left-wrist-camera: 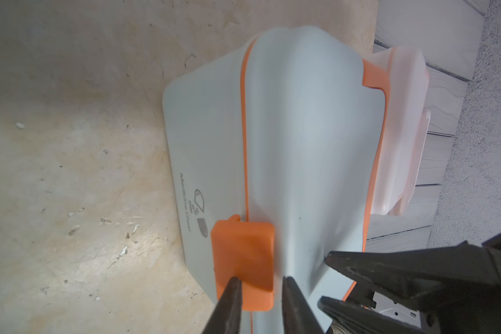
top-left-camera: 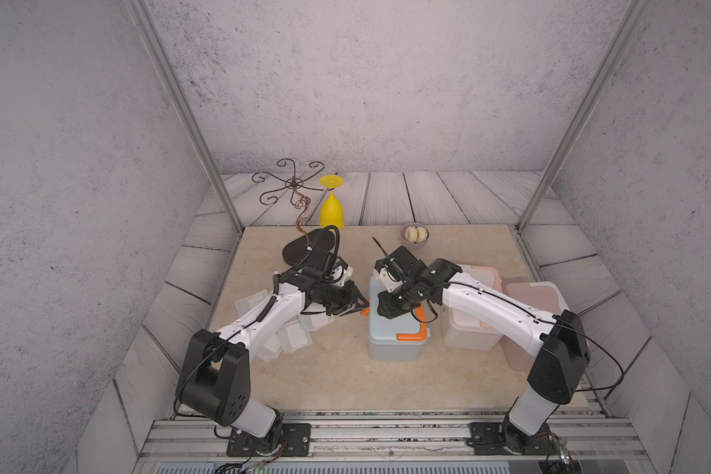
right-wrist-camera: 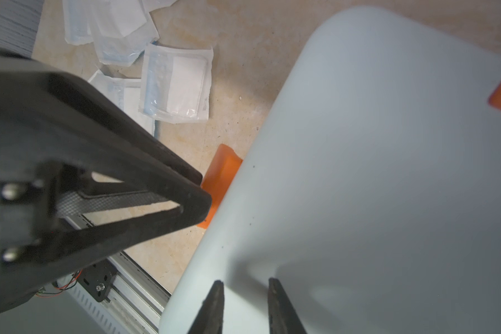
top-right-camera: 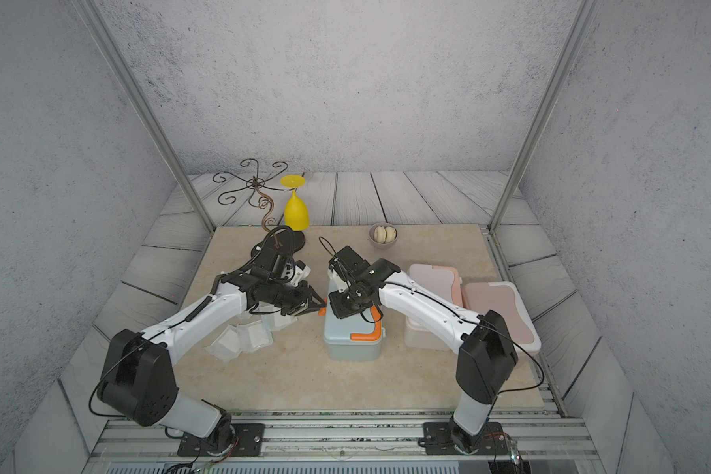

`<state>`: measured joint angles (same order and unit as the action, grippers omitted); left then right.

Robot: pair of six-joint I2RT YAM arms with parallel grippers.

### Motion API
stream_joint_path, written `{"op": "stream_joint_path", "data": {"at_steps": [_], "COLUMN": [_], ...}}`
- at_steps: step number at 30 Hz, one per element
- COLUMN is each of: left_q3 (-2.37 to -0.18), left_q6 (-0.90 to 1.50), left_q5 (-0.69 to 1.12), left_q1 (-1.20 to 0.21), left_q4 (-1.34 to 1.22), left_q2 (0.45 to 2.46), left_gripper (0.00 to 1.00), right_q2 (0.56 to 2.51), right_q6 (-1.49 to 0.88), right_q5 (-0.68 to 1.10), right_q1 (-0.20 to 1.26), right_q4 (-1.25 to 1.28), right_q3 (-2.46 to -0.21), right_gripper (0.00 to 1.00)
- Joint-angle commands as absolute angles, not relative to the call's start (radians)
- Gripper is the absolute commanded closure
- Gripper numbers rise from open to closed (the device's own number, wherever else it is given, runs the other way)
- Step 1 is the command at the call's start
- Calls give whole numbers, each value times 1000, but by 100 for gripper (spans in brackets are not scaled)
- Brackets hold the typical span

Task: Open first aid kits and take out gauze
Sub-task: Fasten the fastener of the first aid kit.

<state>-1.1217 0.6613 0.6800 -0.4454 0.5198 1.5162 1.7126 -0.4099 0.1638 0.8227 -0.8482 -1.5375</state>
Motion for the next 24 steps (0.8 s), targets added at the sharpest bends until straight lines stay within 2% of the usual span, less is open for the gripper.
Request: {"op": "stream_joint_path", "data": {"at_steps": [1,24], "left_q3": [-1118,-1025], "left_q6": [656,746], "left_q5": [683,748], "left_q1": [-453,-453], "left_q4": [508,326], "left_q2": [1536,1599], "left_gripper": [72,79], "right_q2": [1747,1749], "right_q6": [-408,-409], "right_q5": [158,160], "right_q1": [827,827], "right_q4": [-933,-931], "right_q3": [-1489,-1484], "right_gripper": [71,71]}}
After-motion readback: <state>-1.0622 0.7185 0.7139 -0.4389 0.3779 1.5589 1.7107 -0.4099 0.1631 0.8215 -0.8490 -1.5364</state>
